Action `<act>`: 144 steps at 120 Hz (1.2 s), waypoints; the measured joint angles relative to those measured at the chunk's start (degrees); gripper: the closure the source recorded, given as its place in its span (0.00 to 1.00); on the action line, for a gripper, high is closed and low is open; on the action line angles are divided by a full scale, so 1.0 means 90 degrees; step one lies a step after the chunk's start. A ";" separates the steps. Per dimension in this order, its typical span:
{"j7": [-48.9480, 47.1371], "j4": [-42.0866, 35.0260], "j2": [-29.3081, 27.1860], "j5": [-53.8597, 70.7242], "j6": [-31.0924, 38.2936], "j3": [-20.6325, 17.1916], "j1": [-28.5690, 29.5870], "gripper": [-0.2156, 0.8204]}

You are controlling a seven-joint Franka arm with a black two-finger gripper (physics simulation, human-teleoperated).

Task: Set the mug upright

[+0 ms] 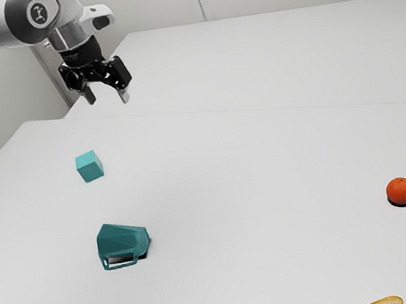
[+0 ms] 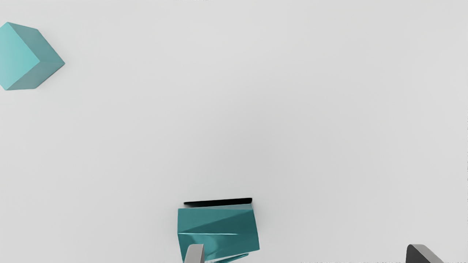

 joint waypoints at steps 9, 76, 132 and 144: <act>-0.0003 -0.0002 0.0031 0.0005 0.0007 0.0008 -0.0069 0.21; 0.0040 -0.1125 -0.0703 -0.0520 -0.0121 0.0100 0.0243 0.21; 0.0969 -0.3524 -0.1532 -0.2123 0.0365 0.0122 0.1352 0.21; 0.1260 -0.3840 -0.1579 -0.2298 0.0426 0.0119 0.1763 0.21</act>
